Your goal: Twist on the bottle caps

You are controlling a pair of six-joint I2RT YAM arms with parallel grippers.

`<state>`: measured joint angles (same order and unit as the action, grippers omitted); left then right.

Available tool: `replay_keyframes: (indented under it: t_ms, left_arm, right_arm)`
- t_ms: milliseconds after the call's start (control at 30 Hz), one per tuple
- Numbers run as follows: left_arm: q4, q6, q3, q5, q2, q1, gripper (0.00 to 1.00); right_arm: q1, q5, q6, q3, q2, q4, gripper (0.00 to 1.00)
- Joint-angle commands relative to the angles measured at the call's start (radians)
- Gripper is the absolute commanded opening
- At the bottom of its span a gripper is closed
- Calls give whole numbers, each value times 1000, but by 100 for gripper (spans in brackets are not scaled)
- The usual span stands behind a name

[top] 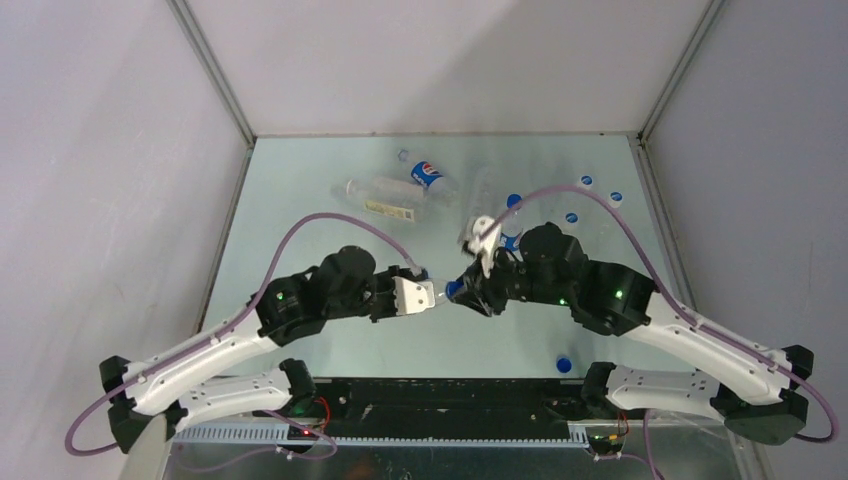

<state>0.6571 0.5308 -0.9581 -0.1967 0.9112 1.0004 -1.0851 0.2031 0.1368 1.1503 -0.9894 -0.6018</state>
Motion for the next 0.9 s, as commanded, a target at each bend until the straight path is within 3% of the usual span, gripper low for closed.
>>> replay_keyframes:
  t_ms: [0,100,167,267,333,433,500,633,733,867]
  left_arm:
    - [-329,-14,30,345,-71,90,0]
    - [-423,42,82,551,-78,182,0]
    - [-470,67,109,622,-76,213,0]
    - [-476,61,121,638,-63,219,0]
    - [-456,52,121,635,-58,217,0]
    - [-382,29,106,589,-47,185,0]
    - [-318,8,85,514,-39,146,0]
    - [-191,-5,33,302,-23,59,0]
    - [-80,13,-26,98,-6,5,0]
    - [36,51,-100,-61,33,-19,0]
  right_arm:
    - [43,-272,-707,2,-45,81,0]
    - [84,-268,-1038,-9,-47,87,0]
    - [97,-270,-1152,-23,-38,132,0]
    - [95,-288,-1194,-26,-16,169,0]
    - [93,-302,-1128,-26,5,200,9]
    - [93,-286,-834,-25,39,249,46]
    - [96,-237,-612,-32,71,271,62]
    - [102,-8,-155,-49,136,246,74]
    - [106,148,216,-49,167,136,76]
    - [106,222,543,-50,181,1,77]
